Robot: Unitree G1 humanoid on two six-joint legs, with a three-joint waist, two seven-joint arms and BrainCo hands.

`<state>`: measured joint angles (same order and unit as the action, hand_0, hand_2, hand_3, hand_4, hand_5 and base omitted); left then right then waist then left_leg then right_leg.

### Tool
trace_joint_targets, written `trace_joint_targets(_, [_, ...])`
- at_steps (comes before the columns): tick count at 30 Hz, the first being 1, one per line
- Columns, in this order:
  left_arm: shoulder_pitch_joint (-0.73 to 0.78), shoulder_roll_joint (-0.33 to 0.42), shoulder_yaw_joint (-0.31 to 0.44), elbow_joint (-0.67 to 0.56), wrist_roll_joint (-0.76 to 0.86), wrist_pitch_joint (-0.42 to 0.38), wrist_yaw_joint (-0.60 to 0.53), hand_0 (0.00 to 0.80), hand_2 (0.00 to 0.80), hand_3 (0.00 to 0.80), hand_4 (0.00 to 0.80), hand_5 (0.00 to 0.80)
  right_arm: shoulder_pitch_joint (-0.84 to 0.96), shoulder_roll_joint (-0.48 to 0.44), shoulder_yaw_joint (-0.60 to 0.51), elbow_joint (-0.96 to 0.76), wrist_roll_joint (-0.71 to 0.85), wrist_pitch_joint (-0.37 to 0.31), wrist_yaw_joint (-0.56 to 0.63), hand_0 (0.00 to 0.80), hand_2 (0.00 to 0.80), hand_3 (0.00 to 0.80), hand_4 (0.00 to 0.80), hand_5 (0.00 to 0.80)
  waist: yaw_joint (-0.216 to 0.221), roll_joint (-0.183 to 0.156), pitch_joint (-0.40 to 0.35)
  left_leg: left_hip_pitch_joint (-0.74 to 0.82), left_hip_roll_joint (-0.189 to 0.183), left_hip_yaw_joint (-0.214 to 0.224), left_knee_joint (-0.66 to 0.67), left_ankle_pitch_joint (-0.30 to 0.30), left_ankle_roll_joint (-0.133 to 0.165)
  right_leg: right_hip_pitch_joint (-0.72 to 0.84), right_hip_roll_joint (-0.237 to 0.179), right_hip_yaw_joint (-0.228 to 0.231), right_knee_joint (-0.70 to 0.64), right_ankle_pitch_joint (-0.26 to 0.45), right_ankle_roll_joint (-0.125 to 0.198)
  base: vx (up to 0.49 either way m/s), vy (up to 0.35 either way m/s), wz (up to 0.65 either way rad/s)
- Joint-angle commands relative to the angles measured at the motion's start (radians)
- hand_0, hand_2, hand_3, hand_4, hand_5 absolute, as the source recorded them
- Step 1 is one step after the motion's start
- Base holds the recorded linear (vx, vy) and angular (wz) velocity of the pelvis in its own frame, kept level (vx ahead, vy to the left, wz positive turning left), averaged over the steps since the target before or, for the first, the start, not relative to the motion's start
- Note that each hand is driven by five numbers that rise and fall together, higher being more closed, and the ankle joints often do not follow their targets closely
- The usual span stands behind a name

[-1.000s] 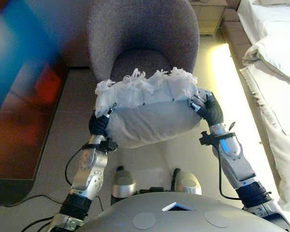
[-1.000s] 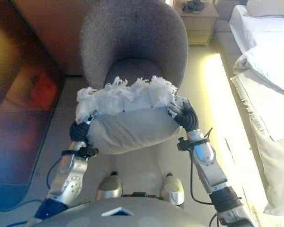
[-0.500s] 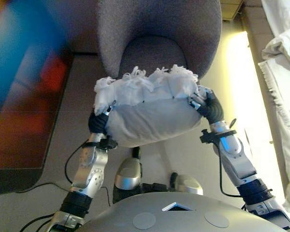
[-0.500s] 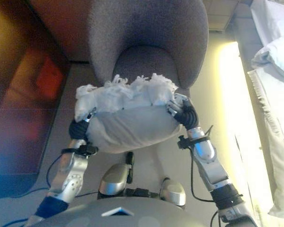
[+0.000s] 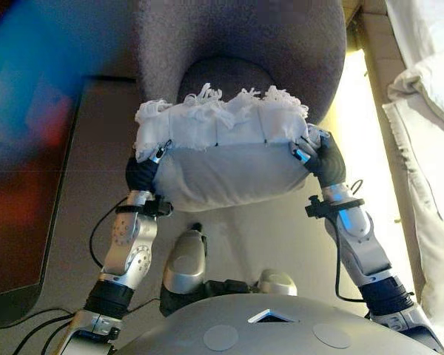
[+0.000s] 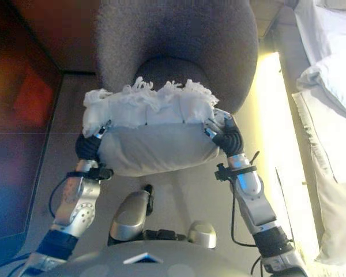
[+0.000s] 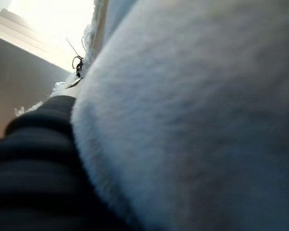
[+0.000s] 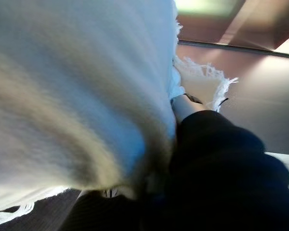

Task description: Pick up the cushion and take it to the sofa

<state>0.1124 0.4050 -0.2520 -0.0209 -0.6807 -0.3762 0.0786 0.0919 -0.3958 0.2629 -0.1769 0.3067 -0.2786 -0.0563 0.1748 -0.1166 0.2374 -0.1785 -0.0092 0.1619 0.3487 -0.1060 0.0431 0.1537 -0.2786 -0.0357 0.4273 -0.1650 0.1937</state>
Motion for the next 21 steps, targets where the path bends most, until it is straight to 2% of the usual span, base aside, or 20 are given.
trace_joint_targets(1, [-0.046,-0.017,-0.029,-0.158,0.019,-0.043,-0.061,0.8,0.8,0.8,0.8,0.8,-0.027,-0.003,0.029,-0.101,-0.006,-0.083,-0.009,0.8,0.8,0.8,0.8,0.8,-0.031,0.044,-0.131,0.013,0.011,-0.095,-0.279,0.158,0.004,0.034,0.138,-0.014,0.047,0.233,-0.016,0.347,0.055,0.21])
trace_joint_targets(4, [-0.058,-0.016,-0.025,-0.144,0.024,-0.044,-0.064,0.8,0.8,0.8,0.8,0.8,-0.041,0.001,0.041,-0.082,-0.008,-0.095,-0.017,0.8,0.8,0.8,0.8,0.8,-0.061,0.059,-0.118,0.073,-0.003,-0.121,-0.286,0.132,0.0,-0.07,0.131,-0.068,-0.05,0.197,-0.039,0.312,0.004,0.19])
trace_joint_targets(6, [-0.072,-0.01,-0.029,-0.141,0.019,-0.054,-0.06,0.8,0.8,0.8,0.8,0.8,-0.052,-0.008,0.051,-0.073,-0.008,-0.114,-0.03,0.8,0.8,0.8,0.8,0.8,-0.104,0.073,-0.092,0.145,-0.009,-0.154,-0.304,0.109,-0.01,-0.17,0.14,-0.091,-0.144,0.173,-0.06,0.327,-0.025,-0.03])
trace_joint_targets(8, [-0.08,-0.011,-0.044,-0.139,0.021,-0.06,-0.058,0.8,0.8,0.8,0.8,0.8,-0.063,-0.012,0.057,-0.056,-0.014,-0.128,-0.044,0.8,0.8,0.8,0.8,0.8,-0.14,0.07,-0.072,0.191,-0.023,-0.178,-0.311,0.081,-0.017,-0.216,0.131,-0.085,-0.243,0.203,-0.059,0.39,-0.063,0.31])
trace_joint_targets(9, [-0.084,-0.015,-0.059,-0.138,0.027,-0.061,-0.057,0.8,0.8,0.8,0.8,0.8,-0.072,-0.014,0.061,-0.047,-0.016,-0.131,-0.057,0.8,0.8,0.8,0.8,0.8,-0.164,0.063,-0.066,0.22,-0.036,-0.195,-0.315,0.055,-0.02,-0.261,0.121,-0.063,-0.315,0.251,-0.048,0.47,-0.096,0.58])
trace_joint_targets(11, [-0.087,-0.021,-0.077,-0.137,0.035,-0.061,-0.054,0.8,0.8,0.8,0.8,0.8,-0.081,-0.019,0.064,-0.04,-0.016,-0.129,-0.073,0.8,0.8,0.8,0.8,0.8,-0.191,0.063,-0.055,0.26,-0.044,-0.226,-0.312,0.011,-0.02,-0.291,0.115,-0.036,-0.369,0.307,-0.034,0.524,-0.126,0.61])
trace_joint_targets(12, [-0.089,-0.024,-0.093,-0.135,0.042,-0.059,-0.05,0.8,0.8,0.8,0.8,0.8,-0.086,-0.022,0.064,-0.035,-0.012,-0.125,-0.083,0.8,0.8,0.8,0.8,0.8,-0.217,0.054,-0.054,0.299,-0.051,-0.259,-0.306,-0.03,-0.018,-0.331,0.097,-0.006,-0.446,0.386,-0.019,0.606,-0.161,0.68])
trace_joint_targets(13, [-0.088,-0.025,-0.097,-0.134,0.042,-0.057,-0.053,0.8,0.8,0.8,0.8,0.8,-0.089,-0.024,0.06,-0.032,-0.009,-0.121,-0.084,0.8,0.8,0.8,0.8,0.8,-0.229,0.054,-0.051,0.323,-0.047,-0.277,-0.301,-0.052,-0.017,-0.346,0.092,0.005,-0.469,0.407,-0.014,0.672,-0.176,0.82])
trace_joint_targets(16, [-0.078,-0.027,-0.094,-0.131,0.029,-0.044,-0.063,0.8,0.8,0.8,0.8,0.8,-0.085,-0.024,0.046,-0.041,-0.001,-0.1,-0.074,0.8,0.8,0.8,0.8,0.8,-0.257,0.059,-0.05,0.402,-0.024,-0.331,-0.282,-0.124,-0.011,-0.382,0.084,0.027,-0.492,0.438,-0.004,0.604,-0.19,0.83])
trace_joint_targets(18, [-0.07,-0.026,-0.087,-0.135,0.028,-0.047,-0.071,0.8,0.8,0.8,0.8,0.8,-0.081,-0.028,0.039,-0.051,0.004,-0.096,-0.061,0.8,0.8,0.8,0.8,0.8,-0.264,0.058,-0.047,0.436,-0.01,-0.352,-0.268,-0.165,-0.011,-0.382,0.08,0.024,-0.48,0.454,-0.003,0.507,-0.244,0.7])
trace_joint_targets(21, [-0.059,-0.031,-0.084,-0.131,0.02,-0.062,-0.068,0.8,0.8,0.8,0.8,0.8,-0.082,-0.034,0.034,-0.039,-0.001,-0.104,-0.053,0.8,0.8,0.8,0.8,0.8,-0.265,0.053,-0.071,0.465,0.015,-0.348,-0.244,-0.2,-0.027,-0.359,0.083,-0.003,-0.439,0.418,-0.011,0.418,-0.267,0.3])
